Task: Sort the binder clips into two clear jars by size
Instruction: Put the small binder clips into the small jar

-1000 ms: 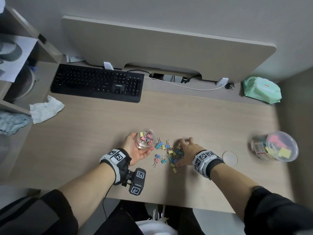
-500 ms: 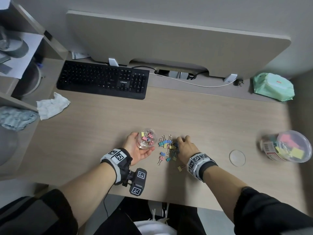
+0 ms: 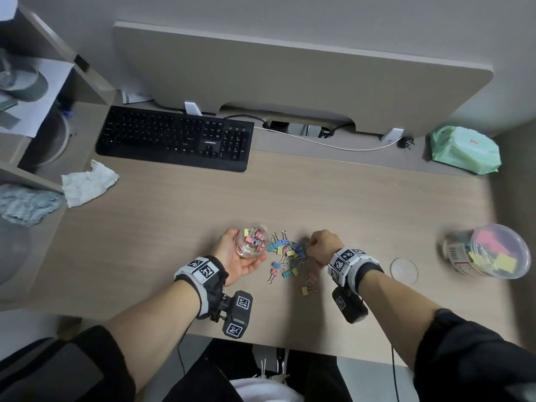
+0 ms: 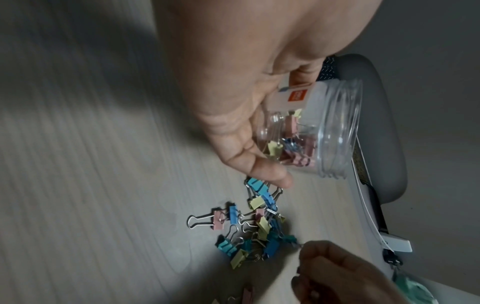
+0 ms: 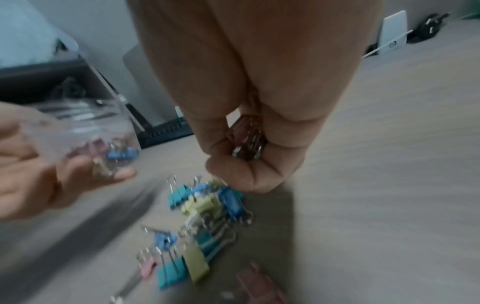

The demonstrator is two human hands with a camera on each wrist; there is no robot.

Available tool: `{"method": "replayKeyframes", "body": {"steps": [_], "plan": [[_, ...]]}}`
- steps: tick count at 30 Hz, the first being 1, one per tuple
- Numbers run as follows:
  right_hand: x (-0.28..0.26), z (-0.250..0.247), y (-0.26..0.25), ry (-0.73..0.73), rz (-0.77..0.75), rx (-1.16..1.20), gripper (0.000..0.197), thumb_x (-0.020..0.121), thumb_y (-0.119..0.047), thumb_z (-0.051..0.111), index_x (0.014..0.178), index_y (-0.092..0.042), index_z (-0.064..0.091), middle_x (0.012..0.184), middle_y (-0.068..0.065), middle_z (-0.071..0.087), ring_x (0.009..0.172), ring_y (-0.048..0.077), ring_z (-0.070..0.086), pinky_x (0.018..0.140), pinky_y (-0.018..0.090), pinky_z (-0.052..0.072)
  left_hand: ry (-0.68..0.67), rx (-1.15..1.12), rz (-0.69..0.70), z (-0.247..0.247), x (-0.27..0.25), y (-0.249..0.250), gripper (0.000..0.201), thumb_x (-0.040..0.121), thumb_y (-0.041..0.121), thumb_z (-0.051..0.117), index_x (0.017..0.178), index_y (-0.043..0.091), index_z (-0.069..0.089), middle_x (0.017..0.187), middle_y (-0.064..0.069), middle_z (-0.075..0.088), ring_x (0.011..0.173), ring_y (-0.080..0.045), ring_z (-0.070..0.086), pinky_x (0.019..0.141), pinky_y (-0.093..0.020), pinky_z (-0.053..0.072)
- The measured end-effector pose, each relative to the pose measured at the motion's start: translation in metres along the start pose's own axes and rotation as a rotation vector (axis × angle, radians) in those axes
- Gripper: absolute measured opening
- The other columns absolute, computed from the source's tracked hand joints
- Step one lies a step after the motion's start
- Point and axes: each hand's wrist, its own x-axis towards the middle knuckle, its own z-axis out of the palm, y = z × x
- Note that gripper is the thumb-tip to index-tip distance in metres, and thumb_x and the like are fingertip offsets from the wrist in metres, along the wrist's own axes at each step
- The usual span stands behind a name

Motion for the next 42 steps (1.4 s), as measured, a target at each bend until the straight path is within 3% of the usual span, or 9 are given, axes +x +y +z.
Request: {"method": "replayKeyframes", "body": {"steps": [3, 9, 13, 17, 20, 29, 34, 38, 42], "plan": [[-0.011, -0.017, -0.014, 0.012, -0.105, 0.172, 0.014, 0.078, -0.001, 0.055, 0.079, -0.011, 0.063, 0.063, 0.011, 0.066, 0.05, 0.023, 0.061, 0.045, 0.023, 0.046, -0.008, 0.007, -0.002, 0.007, 0.0, 0.0, 0.057, 0.102, 0.049, 0.036, 0.124, 0.003, 0.063, 0.121, -0.024, 0.069, 0.089, -0.031, 0.07, 0.068, -0.034, 0.056], [-0.041, -0.041, -0.061, -0.012, -0.351, 0.423, 0.021, 0.085, 0.01, 0.052, 0.078, -0.01, 0.057, 0.058, 0.003, 0.054, 0.034, 0.007, 0.048, 0.036, 0.021, 0.041, -0.042, -0.014, 0.01, 0.022, -0.003, 0.002, 0.054, 0.101, 0.044, 0.041, 0.125, 0.001, 0.061, 0.122, -0.025, 0.067, 0.089, -0.032, 0.066, 0.074, -0.038, 0.054], [-0.058, -0.046, -0.085, 0.025, -0.456, 0.276, 0.013, 0.083, 0.0, 0.063, 0.092, -0.008, 0.064, 0.073, -0.003, 0.059, 0.056, 0.006, 0.055, 0.047, 0.012, 0.04, -0.102, -0.013, 0.027, 0.034, -0.01, 0.005, 0.049, 0.103, 0.041, 0.036, 0.121, 0.004, 0.063, 0.109, -0.021, 0.069, 0.089, -0.031, 0.066, 0.072, -0.038, 0.057], [-0.071, -0.053, -0.098, 0.067, -0.51, 0.103, 0.029, 0.083, -0.01, 0.063, 0.112, -0.011, 0.062, 0.102, 0.003, 0.066, 0.086, 0.019, 0.06, 0.071, 0.028, 0.051, -0.141, -0.02, 0.039, 0.038, -0.018, 0.01, 0.05, 0.105, 0.041, 0.031, 0.115, 0.005, 0.063, 0.097, -0.019, 0.069, 0.083, -0.03, 0.065, 0.062, -0.034, 0.058], [-0.075, -0.058, -0.103, 0.076, -0.524, 0.064, 0.033, 0.084, -0.011, 0.059, 0.117, -0.01, 0.06, 0.112, 0.008, 0.068, 0.094, 0.025, 0.064, 0.083, 0.04, 0.056, -0.156, -0.027, 0.056, 0.038, -0.022, 0.014, 0.052, 0.106, 0.042, 0.029, 0.112, 0.004, 0.064, 0.095, -0.02, 0.07, 0.082, -0.031, 0.067, 0.066, -0.036, 0.056], [-0.074, -0.06, -0.111, 0.124, -0.582, 0.093, 0.028, 0.087, -0.009, 0.051, 0.112, -0.012, 0.063, 0.107, 0.006, 0.07, 0.096, 0.023, 0.064, 0.086, 0.037, 0.055, -0.152, -0.042, 0.068, 0.03, -0.025, 0.017, 0.057, 0.106, 0.045, 0.027, 0.115, 0.002, 0.063, 0.098, -0.022, 0.07, 0.081, -0.031, 0.067, 0.066, -0.036, 0.055], [-0.048, -0.059, -0.086, 0.155, -0.43, 0.209, 0.02, 0.088, -0.006, 0.049, 0.102, -0.012, 0.062, 0.092, 0.008, 0.069, 0.075, 0.027, 0.07, 0.069, 0.044, 0.06, -0.076, -0.063, 0.045, 0.014, -0.023, 0.021, 0.058, 0.102, 0.047, 0.034, 0.123, 0.001, 0.062, 0.11, -0.023, 0.069, 0.086, -0.03, 0.067, 0.067, -0.035, 0.054], [-0.018, -0.045, -0.05, 0.155, -0.205, -0.056, 0.029, 0.086, -0.023, 0.057, 0.113, -0.015, 0.06, 0.107, 0.01, 0.069, 0.096, 0.03, 0.065, 0.081, 0.036, 0.054, -0.055, -0.075, 0.048, 0.0, -0.021, 0.025, 0.057, 0.103, 0.047, 0.032, 0.114, 0.001, 0.064, 0.104, -0.023, 0.07, 0.083, -0.03, 0.066, 0.068, -0.035, 0.053], [-0.004, -0.023, -0.024, 0.049, -0.023, -0.257, 0.067, 0.083, -0.051, 0.064, 0.134, -0.013, 0.043, 0.127, 0.013, 0.051, 0.111, 0.033, 0.057, 0.091, 0.037, 0.048, -0.037, -0.087, 0.046, -0.014, -0.018, 0.026, 0.057, 0.102, 0.047, 0.033, 0.117, 0.001, 0.063, 0.106, -0.023, 0.069, 0.086, -0.029, 0.066, 0.069, -0.034, 0.053]]}}
